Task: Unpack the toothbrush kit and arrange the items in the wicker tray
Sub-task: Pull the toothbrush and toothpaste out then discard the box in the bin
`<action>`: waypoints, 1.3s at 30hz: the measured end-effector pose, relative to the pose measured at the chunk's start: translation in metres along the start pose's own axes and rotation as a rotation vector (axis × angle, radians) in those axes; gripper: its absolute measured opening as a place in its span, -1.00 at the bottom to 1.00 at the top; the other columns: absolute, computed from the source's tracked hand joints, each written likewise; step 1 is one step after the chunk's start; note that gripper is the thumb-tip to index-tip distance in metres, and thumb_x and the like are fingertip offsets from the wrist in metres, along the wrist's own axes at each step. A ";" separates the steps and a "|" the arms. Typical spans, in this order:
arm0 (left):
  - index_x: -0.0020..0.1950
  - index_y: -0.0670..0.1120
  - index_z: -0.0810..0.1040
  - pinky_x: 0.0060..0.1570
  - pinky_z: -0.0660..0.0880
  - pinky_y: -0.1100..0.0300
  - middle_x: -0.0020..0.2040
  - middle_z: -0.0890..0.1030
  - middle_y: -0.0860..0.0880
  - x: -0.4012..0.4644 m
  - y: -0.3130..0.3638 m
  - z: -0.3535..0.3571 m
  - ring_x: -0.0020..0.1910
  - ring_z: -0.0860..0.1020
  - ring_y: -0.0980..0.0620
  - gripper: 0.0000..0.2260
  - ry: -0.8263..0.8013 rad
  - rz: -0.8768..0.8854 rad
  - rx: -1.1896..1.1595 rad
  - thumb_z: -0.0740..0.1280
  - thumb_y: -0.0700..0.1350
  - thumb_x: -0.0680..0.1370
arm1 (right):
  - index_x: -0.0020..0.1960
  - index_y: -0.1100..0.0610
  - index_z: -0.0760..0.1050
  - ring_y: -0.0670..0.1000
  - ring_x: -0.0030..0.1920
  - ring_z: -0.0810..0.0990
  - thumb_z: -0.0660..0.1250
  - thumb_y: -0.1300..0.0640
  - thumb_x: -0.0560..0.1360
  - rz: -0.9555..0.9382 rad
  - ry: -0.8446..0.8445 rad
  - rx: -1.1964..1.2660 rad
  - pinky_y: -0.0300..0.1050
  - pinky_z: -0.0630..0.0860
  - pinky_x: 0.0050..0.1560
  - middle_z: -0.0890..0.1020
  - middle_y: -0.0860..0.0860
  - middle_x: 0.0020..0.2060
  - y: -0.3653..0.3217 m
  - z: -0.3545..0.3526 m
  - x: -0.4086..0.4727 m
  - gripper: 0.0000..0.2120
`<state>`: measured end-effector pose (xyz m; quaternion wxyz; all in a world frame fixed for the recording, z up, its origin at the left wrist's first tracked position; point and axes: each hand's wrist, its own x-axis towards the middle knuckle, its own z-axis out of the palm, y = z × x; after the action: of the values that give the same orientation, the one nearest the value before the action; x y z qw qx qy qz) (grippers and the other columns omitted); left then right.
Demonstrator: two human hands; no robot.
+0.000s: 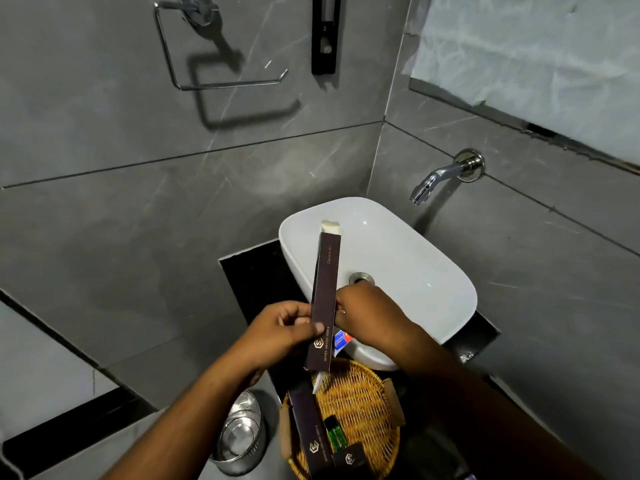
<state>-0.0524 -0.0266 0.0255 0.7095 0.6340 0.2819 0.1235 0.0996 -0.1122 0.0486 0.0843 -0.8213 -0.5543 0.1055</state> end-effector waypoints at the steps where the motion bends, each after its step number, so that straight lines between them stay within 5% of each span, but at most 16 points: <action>1: 0.01 -0.31 0.62 -0.05 0.55 0.00 -0.10 0.67 -0.31 0.004 0.000 0.002 -0.14 0.63 -0.15 -0.84 0.039 0.001 0.001 0.41 -0.24 0.49 | -0.19 0.20 0.55 0.19 -0.22 0.57 0.29 0.14 0.49 -0.013 -0.025 -0.051 -0.11 0.50 -0.34 0.55 0.11 -0.35 -0.001 0.001 0.001 -0.84; 4: -0.07 -0.23 0.66 -0.18 0.60 0.09 -0.18 0.69 -0.25 0.015 -0.002 0.002 -0.22 0.66 -0.10 -0.87 0.128 0.016 0.003 0.45 -0.17 0.47 | -0.37 0.16 0.35 0.19 -0.30 0.52 0.28 0.15 0.48 -0.056 -0.078 -0.241 -0.21 0.28 -0.45 0.39 0.06 -0.44 -0.003 0.002 0.000 -0.72; 8: -0.03 -0.14 0.64 -0.11 0.63 0.03 -0.16 0.70 -0.20 0.018 -0.016 -0.012 -0.20 0.68 -0.07 -0.89 0.196 0.009 -0.016 0.46 -0.23 0.46 | -0.13 0.25 0.57 0.24 -0.21 0.62 0.37 0.21 0.43 -0.185 -0.160 -0.415 -0.16 0.31 -0.40 0.60 0.21 -0.21 0.002 0.009 -0.006 -0.91; 12: -0.11 -0.11 0.58 -0.39 0.53 0.18 -0.34 0.61 -0.05 0.010 -0.039 -0.031 -0.36 0.60 0.04 -0.94 0.286 -0.047 -0.020 0.43 -0.23 0.48 | 0.00 0.25 0.60 0.23 -0.09 0.67 0.31 0.36 0.44 -0.200 -0.287 -0.512 -0.05 0.52 -0.22 0.66 0.18 -0.07 0.000 0.039 -0.011 -0.82; 19: 0.12 -0.30 0.50 -0.27 0.53 0.09 -0.11 0.61 -0.25 -0.012 -0.077 -0.054 -0.19 0.61 -0.13 -0.77 0.396 -0.180 -0.101 0.41 -0.27 0.50 | -0.05 0.30 0.59 0.25 -0.05 0.66 0.28 0.47 0.40 -0.224 -0.394 -0.536 -0.01 0.53 -0.19 0.67 0.20 -0.06 -0.018 0.078 0.002 -0.80; 25: 0.09 -0.32 0.49 -0.26 0.55 0.07 -0.14 0.61 -0.34 -0.030 -0.107 -0.064 -0.14 0.64 -0.17 -0.76 0.470 -0.253 -0.104 0.41 -0.23 0.50 | 0.18 0.29 0.47 0.26 0.08 0.62 0.23 0.37 0.52 -0.208 -0.470 -0.441 0.10 0.57 0.02 0.60 0.23 0.12 -0.012 0.109 0.011 -0.76; 29: 0.07 -0.29 0.55 -0.31 0.56 0.11 -0.18 0.68 -0.27 -0.040 -0.128 -0.069 -0.25 0.68 -0.07 -0.79 0.512 -0.293 -0.108 0.42 -0.21 0.50 | 0.29 0.24 0.29 0.25 0.06 0.63 0.26 0.25 0.54 -0.140 -0.375 -0.301 0.04 0.55 -0.08 0.57 0.23 0.12 -0.001 0.125 0.008 -0.65; 33: 0.08 -0.34 0.52 -0.14 0.62 -0.03 -0.07 0.66 -0.33 -0.043 -0.146 -0.071 -0.12 0.69 -0.19 -0.76 0.581 -0.338 -0.119 0.42 -0.25 0.49 | 0.08 0.20 0.46 0.06 -0.27 0.67 0.30 0.17 0.55 -0.170 -0.147 -0.292 -0.18 0.44 -0.39 0.65 0.12 -0.19 0.008 0.140 0.000 -0.86; 36: 0.08 -0.41 0.46 -0.07 0.62 -0.06 -0.12 0.61 -0.29 -0.042 -0.157 -0.072 -0.10 0.68 -0.20 -0.73 0.618 -0.363 -0.135 0.42 -0.30 0.48 | 0.07 0.17 0.41 0.05 -0.23 0.65 0.07 0.13 0.66 -0.102 -0.145 -0.263 -0.19 0.34 -0.37 0.63 0.09 -0.16 0.012 0.151 -0.007 -0.83; 39: 0.06 -0.39 0.47 -0.01 0.61 -0.14 -0.12 0.61 -0.25 -0.039 -0.167 -0.075 -0.11 0.67 -0.20 -0.75 0.645 -0.392 -0.141 0.43 -0.31 0.47 | -0.02 0.17 0.46 0.03 -0.37 0.63 0.23 0.15 0.60 -0.106 -0.069 -0.302 -0.16 0.47 -0.45 0.63 0.07 -0.30 0.013 0.155 -0.011 -0.91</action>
<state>-0.1565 -0.0125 -0.1301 0.6362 0.4463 0.5975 0.1975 0.0658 -0.1239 -0.1036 -0.0540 -0.7900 -0.6091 0.0445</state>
